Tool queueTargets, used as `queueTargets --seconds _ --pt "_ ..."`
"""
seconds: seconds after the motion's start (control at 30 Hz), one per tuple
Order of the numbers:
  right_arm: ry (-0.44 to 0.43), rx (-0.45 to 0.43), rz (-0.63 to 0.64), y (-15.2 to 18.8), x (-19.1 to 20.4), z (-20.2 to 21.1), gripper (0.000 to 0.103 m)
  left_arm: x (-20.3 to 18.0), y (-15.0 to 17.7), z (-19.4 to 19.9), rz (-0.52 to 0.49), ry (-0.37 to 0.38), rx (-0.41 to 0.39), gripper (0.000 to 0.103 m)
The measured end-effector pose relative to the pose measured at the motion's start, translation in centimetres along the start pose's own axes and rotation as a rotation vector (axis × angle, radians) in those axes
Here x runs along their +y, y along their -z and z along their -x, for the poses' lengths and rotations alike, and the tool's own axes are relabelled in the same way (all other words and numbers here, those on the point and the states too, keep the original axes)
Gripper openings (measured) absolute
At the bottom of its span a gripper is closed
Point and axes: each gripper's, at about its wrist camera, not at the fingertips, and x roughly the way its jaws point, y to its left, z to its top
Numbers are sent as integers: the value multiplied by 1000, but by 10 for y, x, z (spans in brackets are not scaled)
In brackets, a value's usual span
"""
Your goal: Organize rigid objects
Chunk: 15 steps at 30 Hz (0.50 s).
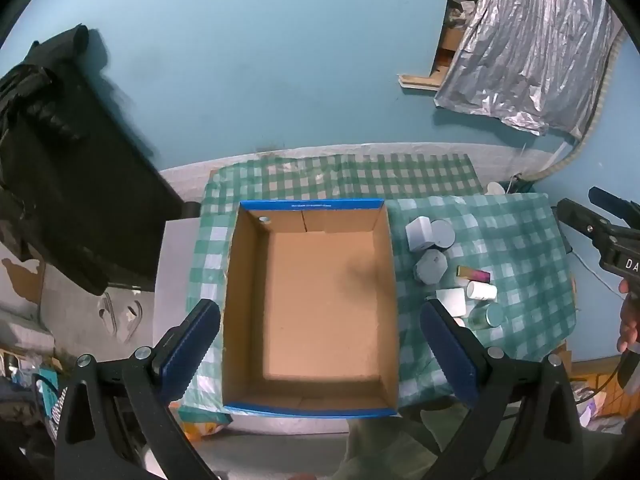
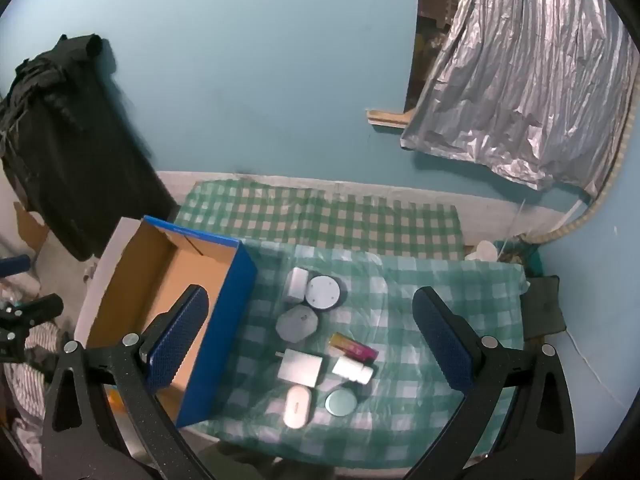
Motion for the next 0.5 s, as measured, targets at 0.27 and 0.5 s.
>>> queueTargets --seconds 0.27,0.5 --pt "-4 -3 -2 -2 -2 1 102 1 3 3 5 12 7 101" --pt "-5 9 0 -3 -2 -1 102 -2 3 -2 6 36 12 101"
